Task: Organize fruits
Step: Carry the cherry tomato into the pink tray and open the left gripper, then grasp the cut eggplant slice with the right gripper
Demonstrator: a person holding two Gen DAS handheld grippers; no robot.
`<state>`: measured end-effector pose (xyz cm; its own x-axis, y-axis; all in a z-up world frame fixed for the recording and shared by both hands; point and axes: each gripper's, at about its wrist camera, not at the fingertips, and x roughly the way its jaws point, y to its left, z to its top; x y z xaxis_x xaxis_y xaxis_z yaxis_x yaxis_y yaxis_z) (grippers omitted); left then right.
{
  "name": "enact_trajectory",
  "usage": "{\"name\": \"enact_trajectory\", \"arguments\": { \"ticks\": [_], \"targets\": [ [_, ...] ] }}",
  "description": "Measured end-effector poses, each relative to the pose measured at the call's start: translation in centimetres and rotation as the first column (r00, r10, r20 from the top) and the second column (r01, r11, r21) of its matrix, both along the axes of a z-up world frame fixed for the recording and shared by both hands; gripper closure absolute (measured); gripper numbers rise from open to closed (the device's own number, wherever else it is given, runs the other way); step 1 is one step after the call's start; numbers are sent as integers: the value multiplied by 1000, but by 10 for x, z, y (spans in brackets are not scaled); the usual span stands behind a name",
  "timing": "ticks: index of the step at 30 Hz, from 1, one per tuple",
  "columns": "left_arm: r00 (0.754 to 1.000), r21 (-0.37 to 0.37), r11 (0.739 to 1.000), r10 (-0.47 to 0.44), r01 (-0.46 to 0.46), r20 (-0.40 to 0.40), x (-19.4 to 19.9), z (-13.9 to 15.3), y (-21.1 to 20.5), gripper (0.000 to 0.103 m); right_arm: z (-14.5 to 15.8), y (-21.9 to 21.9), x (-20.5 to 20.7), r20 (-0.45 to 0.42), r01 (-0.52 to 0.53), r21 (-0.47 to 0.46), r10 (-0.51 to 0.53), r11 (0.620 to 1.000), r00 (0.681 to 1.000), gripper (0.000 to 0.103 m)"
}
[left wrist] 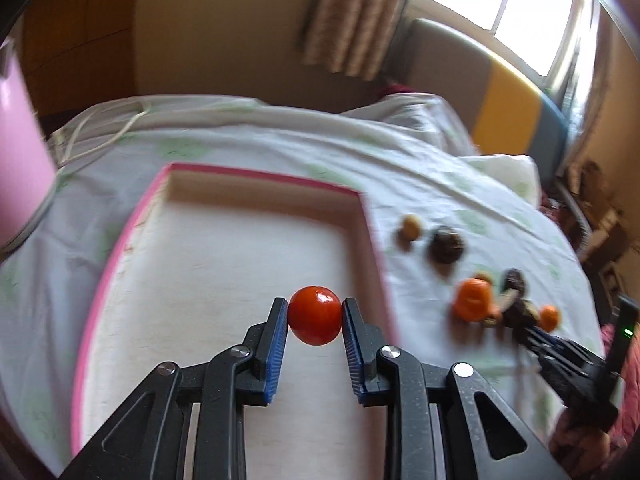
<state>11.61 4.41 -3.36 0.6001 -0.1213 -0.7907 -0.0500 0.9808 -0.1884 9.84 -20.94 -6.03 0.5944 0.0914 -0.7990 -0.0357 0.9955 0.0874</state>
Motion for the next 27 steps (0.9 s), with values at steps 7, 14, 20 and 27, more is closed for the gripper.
{"name": "enact_trajectory", "arguments": {
  "ticks": [7, 14, 20, 27],
  "targets": [
    [998, 21, 998, 62, -61, -32, -10, -11, 18, 66, 2, 1, -6, 0, -1, 7, 1, 1000, 1000, 86],
    [1000, 44, 999, 6, -6, -16, -33, -5, -2, 66, 3, 1, -23, -2, -2, 20, 2, 1000, 1000, 101],
    [998, 28, 998, -49, 50, -37, -52, -9, -20, 66, 3, -6, -29, -12, 42, 66, -42, 997, 999, 72],
    [997, 38, 996, -76, 76, -23, -64, -6, -28, 66, 10, -8, -18, 7, 45, 60, -46, 997, 999, 30]
  ]
}}
